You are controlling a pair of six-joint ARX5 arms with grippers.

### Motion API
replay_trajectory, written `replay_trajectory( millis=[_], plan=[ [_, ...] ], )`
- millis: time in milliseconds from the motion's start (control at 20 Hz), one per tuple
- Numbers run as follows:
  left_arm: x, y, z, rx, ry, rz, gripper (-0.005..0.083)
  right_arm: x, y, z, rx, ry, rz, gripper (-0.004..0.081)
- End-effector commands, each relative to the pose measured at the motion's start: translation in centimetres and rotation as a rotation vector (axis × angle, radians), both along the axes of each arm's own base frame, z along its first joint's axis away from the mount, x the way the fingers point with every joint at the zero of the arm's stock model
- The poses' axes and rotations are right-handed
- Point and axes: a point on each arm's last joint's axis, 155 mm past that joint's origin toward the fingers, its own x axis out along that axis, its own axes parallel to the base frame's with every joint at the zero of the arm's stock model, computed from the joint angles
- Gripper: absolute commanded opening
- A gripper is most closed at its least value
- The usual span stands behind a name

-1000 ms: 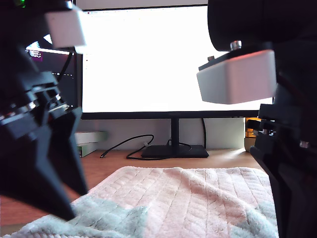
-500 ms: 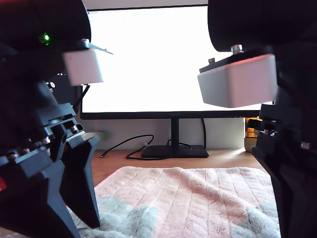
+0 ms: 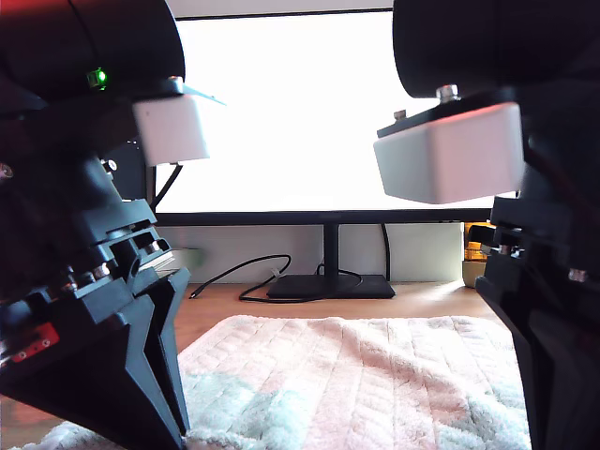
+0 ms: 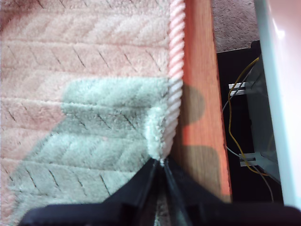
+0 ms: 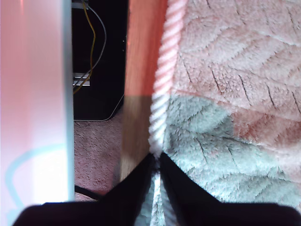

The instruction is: Fold the tea towel to a neat square and place it to the right

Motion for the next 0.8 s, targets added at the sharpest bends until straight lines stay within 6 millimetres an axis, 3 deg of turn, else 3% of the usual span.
replay_trajectory(
  millis=[0,300,750],
  plan=[
    [-1.6,2.6,-2.7,0.116,0.071,0.003,-0.0024,-0.6,-1.9,-1.5,-0.086,0.024,-0.007,-0.0013],
    [-2.7,4.0,-1.4,0.213,0.167,0.046,-0.0024,-0.9,-2.2,-0.2,-0.122,0.052,-0.011,-0.0013],
    [-6.9,5.4,0.2,0.286,0.398,0.078,-0.0024,-5.9,-3.9,0.7,-0.178,0.296,-0.075,-0.0013]
  ],
)
